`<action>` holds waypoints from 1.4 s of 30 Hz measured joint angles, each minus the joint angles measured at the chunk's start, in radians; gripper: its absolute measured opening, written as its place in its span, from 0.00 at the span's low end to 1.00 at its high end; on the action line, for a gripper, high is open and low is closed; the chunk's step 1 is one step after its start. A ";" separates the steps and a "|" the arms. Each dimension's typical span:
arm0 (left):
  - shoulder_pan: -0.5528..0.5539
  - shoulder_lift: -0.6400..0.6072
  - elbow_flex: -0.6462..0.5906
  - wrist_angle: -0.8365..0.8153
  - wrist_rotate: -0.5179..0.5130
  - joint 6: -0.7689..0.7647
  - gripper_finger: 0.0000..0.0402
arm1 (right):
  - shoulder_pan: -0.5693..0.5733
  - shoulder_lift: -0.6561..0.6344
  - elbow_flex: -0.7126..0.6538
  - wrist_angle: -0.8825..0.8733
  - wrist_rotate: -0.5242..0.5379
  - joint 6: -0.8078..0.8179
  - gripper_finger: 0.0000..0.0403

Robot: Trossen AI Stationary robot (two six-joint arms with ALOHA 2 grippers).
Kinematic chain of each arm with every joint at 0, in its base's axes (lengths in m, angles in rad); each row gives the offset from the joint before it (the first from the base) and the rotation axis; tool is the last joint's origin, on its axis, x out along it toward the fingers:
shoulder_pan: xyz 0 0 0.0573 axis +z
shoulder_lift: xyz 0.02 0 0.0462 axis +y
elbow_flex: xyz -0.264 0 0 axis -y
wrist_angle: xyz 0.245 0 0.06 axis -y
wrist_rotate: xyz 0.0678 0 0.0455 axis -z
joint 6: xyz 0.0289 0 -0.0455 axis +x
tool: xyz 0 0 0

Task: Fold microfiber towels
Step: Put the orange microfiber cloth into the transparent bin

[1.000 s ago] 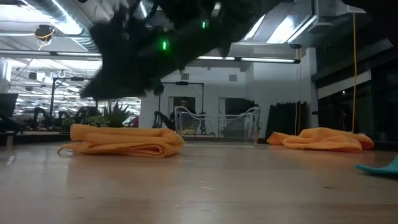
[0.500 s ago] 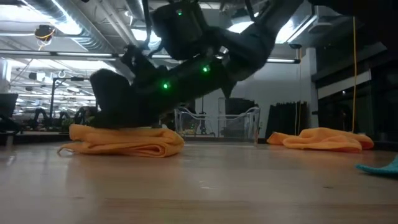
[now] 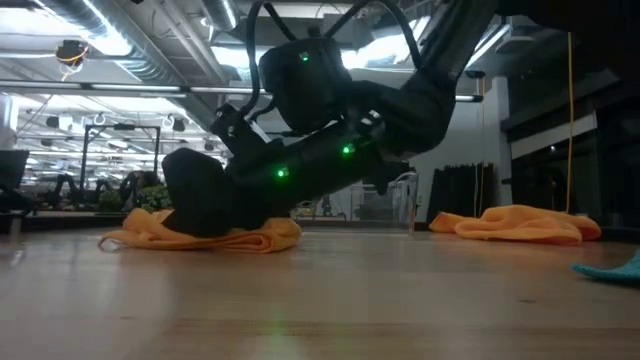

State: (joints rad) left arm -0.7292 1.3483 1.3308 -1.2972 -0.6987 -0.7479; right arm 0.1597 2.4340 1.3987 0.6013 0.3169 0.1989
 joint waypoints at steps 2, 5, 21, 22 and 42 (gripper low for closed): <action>0.000 0.000 0.000 0.003 0.000 0.000 0.53 | 0.002 0.002 0.001 0.026 0.001 -0.005 0.38; 0.000 0.000 0.000 0.004 0.000 0.000 0.53 | 0.006 -0.004 0.013 0.043 0.000 -0.037 0.38; 0.000 0.000 0.000 0.007 0.003 -0.002 0.53 | 0.041 -0.274 0.041 -0.366 -0.002 -0.024 0.38; 0.000 0.000 0.000 0.007 0.002 -0.002 0.53 | 0.041 -0.274 0.041 -0.403 0.001 -0.019 0.38; 0.000 0.000 0.000 0.011 0.001 -0.002 0.53 | 0.090 -0.263 0.040 -0.811 0.257 0.245 0.38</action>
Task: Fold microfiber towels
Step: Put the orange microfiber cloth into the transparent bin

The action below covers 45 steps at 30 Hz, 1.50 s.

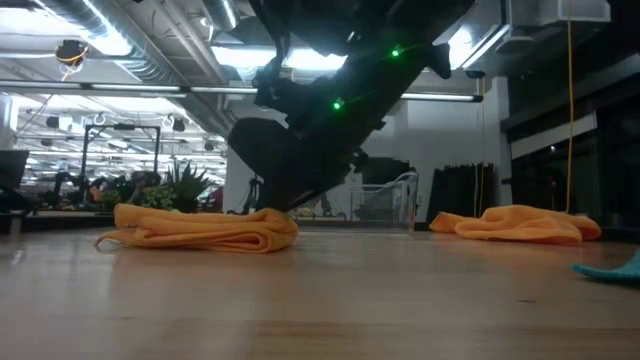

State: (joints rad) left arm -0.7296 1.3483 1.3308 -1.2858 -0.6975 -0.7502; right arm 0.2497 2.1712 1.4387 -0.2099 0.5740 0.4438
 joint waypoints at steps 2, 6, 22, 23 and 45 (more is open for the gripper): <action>0.000 0.000 0.000 0.000 0.000 0.000 0.53 | 0.009 0.000 0.000 -0.002 -0.014 0.014 0.38; 0.000 0.000 0.000 0.000 0.000 -0.001 0.53 | 0.024 0.000 0.000 0.004 -0.094 0.096 0.38; 0.000 0.000 0.000 0.008 0.000 -0.002 0.53 | 0.136 0.000 0.000 0.407 -0.371 0.177 0.38; 0.000 0.000 0.000 0.008 0.000 -0.002 0.53 | 0.136 0.000 0.001 0.450 -0.406 0.125 0.38; 0.000 0.000 0.000 0.023 0.000 -0.006 0.53 | -0.039 0.097 0.001 0.549 -0.574 -0.540 0.38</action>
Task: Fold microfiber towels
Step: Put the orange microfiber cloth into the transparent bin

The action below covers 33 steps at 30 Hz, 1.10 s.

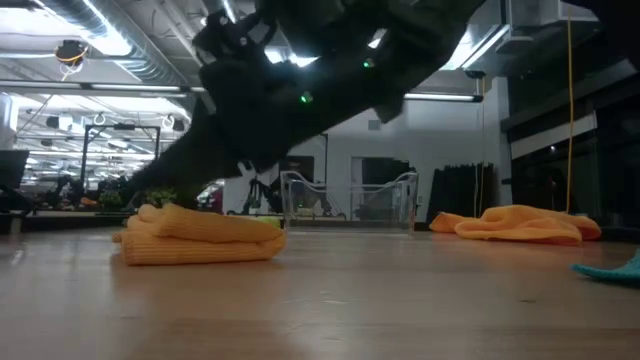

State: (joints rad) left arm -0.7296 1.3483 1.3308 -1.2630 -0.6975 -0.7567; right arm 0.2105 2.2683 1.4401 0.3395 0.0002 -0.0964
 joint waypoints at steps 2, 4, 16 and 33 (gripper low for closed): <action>0.000 0.000 0.000 0.000 0.000 0.000 0.53 | -0.019 0.000 0.000 0.047 -0.042 -0.046 0.38; 0.000 0.000 0.000 0.000 0.000 0.000 0.53 | -0.042 0.000 0.000 0.072 -0.095 -0.068 0.38; 0.000 0.000 0.000 -0.001 0.000 0.006 0.53 | -0.103 0.151 0.004 0.189 -0.180 0.020 0.38; 0.000 0.000 0.000 0.000 0.000 0.005 0.53 | 0.119 0.201 -0.005 0.159 1.056 0.731 0.38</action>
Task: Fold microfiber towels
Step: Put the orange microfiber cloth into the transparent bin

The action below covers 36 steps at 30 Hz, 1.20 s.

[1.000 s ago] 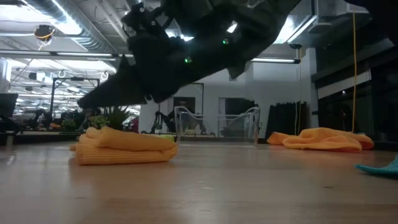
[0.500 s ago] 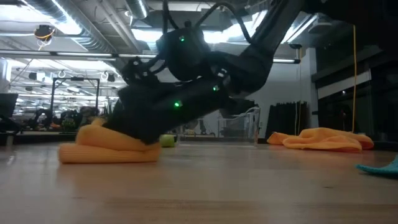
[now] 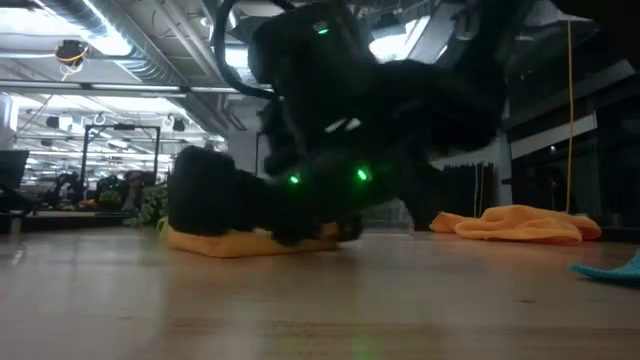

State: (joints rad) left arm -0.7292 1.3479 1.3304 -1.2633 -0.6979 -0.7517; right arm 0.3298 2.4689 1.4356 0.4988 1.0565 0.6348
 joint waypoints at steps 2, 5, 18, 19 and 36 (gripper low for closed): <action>0.000 0.000 0.000 0.000 0.000 0.000 0.53 | 0.032 0.005 -0.002 0.054 0.119 -0.006 0.38; 0.000 0.000 0.000 0.000 0.000 0.000 0.53 | 0.068 -0.009 0.003 0.172 0.187 -0.151 0.38; 0.000 0.000 0.000 0.000 0.005 -0.007 0.53 | 0.056 -0.329 0.027 -0.095 -0.315 -0.766 0.38; 0.000 0.000 0.000 0.000 0.006 -0.008 0.53 | 0.044 -0.368 0.028 -0.207 -0.332 -0.714 0.38; 0.000 0.000 0.000 0.001 0.007 -0.006 0.53 | -0.116 -0.507 0.028 -1.022 -0.955 -0.668 0.38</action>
State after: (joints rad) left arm -0.7288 1.3483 1.3304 -1.2618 -0.6906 -0.7578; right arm 0.2134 1.9622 1.4634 -0.5232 0.1014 -0.0334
